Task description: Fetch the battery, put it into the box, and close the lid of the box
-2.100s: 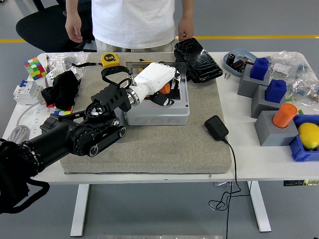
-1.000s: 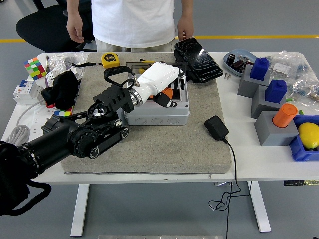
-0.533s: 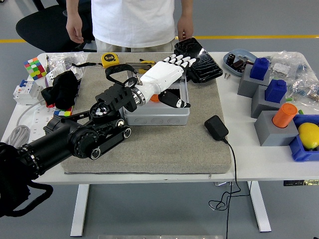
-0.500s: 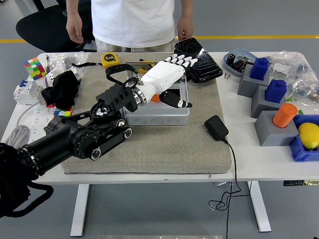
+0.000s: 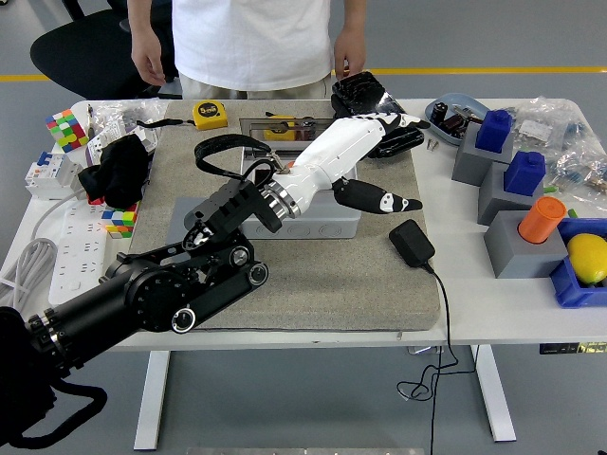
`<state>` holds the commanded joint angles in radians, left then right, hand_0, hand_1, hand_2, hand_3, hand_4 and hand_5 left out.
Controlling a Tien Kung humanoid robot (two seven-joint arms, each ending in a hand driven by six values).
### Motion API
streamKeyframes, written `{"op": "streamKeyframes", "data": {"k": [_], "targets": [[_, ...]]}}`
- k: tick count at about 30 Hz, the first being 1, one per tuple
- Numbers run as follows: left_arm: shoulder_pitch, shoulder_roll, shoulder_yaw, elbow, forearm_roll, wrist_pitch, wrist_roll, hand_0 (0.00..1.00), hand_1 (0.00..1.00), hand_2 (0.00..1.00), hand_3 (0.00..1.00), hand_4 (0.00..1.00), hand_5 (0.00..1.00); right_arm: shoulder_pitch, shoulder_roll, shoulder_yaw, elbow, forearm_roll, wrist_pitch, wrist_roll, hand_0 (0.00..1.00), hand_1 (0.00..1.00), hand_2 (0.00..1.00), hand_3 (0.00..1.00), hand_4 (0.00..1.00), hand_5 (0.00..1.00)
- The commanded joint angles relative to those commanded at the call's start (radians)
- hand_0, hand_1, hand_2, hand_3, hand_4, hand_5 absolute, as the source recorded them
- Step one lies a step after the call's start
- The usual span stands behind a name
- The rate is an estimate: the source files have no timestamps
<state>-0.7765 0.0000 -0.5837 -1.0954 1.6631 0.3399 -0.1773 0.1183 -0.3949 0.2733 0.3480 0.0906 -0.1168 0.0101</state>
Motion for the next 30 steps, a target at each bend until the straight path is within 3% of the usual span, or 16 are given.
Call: {"op": "streamKeyframes", "data": {"k": [2,3,8,9,16,23,30], "targets": [[0.02,0.008,-0.009,-0.02,0.0,-0.008,0.01,0.405,0.547,0.558,0.556,0.998,0.39,-0.002,0.0,0.002,0.0,0.0,0.0,0.0,0.575,0.625,0.654,0.548,0.942,0.488],[0.034,0.024,-0.015,-0.031,0.002,-0.014,0.019,0.448,0.581,0.582,0.548,0.998,0.395,-0.003,0.0,0.003,0.0,-0.001,0.001,0.0,0.575,0.625,0.654,0.548,0.942,0.487],[0.086,0.086,-0.039,-0.05,0.013,-0.026,0.037,0.448,0.581,0.582,0.548,0.998,0.395,-0.006,-0.001,0.006,-0.001,-0.001,0.001,0.0,0.575,0.625,0.654,0.548,0.942,0.487],[0.097,0.098,-0.044,-0.051,0.014,-0.027,0.038,0.541,0.639,0.629,0.594,0.998,0.413,-0.006,-0.002,0.007,-0.001,-0.001,0.001,0.001,0.575,0.625,0.654,0.548,0.942,0.488],[0.142,0.154,-0.06,-0.044,0.016,-0.035,0.043,0.543,0.639,0.631,0.591,0.998,0.421,-0.004,-0.003,0.015,0.0,-0.005,0.001,0.002,0.575,0.625,0.654,0.548,0.942,0.487],[0.155,0.178,-0.061,-0.017,0.021,-0.035,0.044,0.54,0.645,0.636,0.602,0.998,0.426,-0.007,-0.005,0.014,0.0,-0.003,0.001,0.002,0.575,0.625,0.654,0.548,0.942,0.487],[0.153,0.169,-0.067,0.014,0.022,-0.029,0.036,0.552,0.644,0.635,0.603,0.998,0.426,-0.006,-0.003,0.015,0.001,-0.005,0.001,0.003,0.576,0.626,0.654,0.548,0.942,0.487]]}}
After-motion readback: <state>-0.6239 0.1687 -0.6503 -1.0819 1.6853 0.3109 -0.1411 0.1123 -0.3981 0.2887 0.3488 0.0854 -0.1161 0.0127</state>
